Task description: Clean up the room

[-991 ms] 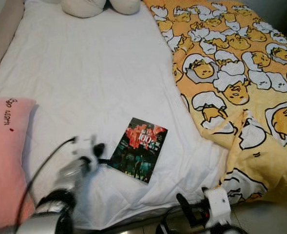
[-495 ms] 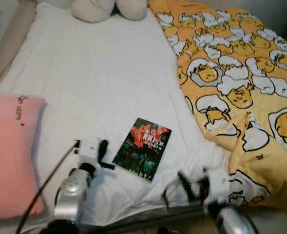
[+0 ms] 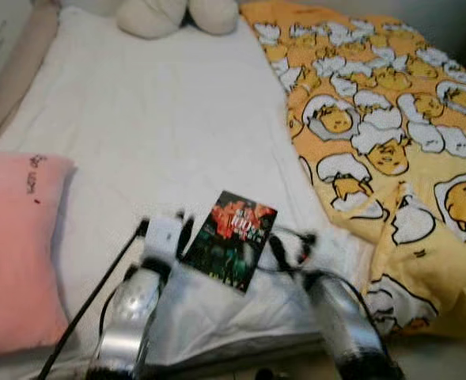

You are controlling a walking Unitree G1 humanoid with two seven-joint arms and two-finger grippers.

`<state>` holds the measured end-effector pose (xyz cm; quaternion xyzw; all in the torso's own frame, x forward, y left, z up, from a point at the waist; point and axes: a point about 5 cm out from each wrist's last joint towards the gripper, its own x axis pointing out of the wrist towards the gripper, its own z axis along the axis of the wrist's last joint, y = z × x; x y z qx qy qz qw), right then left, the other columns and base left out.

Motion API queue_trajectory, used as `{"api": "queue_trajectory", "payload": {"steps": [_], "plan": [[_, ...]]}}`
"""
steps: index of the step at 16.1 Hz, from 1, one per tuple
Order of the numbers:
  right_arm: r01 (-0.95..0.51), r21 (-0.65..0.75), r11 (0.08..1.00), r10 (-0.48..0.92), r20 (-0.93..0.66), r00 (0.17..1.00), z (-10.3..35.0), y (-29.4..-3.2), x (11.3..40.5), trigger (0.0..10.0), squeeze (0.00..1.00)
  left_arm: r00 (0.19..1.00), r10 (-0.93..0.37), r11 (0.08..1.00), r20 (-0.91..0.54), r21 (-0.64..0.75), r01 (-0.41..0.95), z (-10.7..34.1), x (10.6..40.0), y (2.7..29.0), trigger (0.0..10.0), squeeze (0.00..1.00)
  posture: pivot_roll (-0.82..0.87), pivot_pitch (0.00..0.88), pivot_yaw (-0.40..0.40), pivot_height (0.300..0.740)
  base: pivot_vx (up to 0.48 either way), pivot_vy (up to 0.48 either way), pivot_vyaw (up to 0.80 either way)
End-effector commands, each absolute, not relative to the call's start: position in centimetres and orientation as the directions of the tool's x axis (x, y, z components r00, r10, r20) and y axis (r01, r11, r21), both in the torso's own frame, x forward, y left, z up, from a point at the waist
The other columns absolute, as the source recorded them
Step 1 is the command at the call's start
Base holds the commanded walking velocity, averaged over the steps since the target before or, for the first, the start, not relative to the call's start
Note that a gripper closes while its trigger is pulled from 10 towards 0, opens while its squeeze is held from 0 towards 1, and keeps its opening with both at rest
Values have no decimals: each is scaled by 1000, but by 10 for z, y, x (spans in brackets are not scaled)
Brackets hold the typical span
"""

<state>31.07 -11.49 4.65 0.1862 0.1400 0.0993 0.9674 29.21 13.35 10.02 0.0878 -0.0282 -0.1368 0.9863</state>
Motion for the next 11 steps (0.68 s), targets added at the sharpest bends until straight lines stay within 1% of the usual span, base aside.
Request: {"api": "queue_trajectory", "payload": {"steps": [1, 2, 4, 5, 7, 9, 11], "plan": [[-110, 390, 914, 223, -255, 941, 40, -118, 311, 10000, 1000, 959, -283, 945, 18, 175, 275, 100, 290, 129, 10000, 0, 190, 195, -65, 740, 0, 0, 0], [-135, 379, 916, 242, -251, 937, 44, -111, 319, 10000, 1000, 962, -272, 949, 24, 172, 264, 101, 290, 129, 10000, 0, 209, 205, -76, 740, 0, 0, 0], [-167, 332, 929, 257, -249, 934, 48, -105, 325, 10000, 1000, 965, -261, 952, 23, 173, 254, 101, 286, 131, 10000, 0, 217, 211, -84, 740, 0, 0, 0], [-172, 326, 929, 261, -253, 932, 48, -103, 327, 10000, 0, 966, -258, 952, 17, 174, 251, 100, 284, 131, 10000, 0, 222, 215, -91, 740, 0, 0, 0], [-170, 331, 928, 264, -265, 927, 46, -100, 330, 10000, 0, 968, -250, 955, 3, 166, 246, 99, 281, 131, 10000, 0, 227, 221, -93, 740, 0, 0, 0], [-169, 364, 916, 278, -273, 921, 46, -98, 332, 10000, 0, 968, -250, 955, 5, 167, 246, 101, 281, 129, 10000, 0, 231, 228, -94, 740, 0, 0, 0], [-177, 391, 903, 302, -288, 909, 46, -95, 335, 10000, 0, 966, -256, 951, 23, 184, 248, 107, 281, 126, 10000, 0, 248, 257, -91, 740, 0, 0, 0]]}}
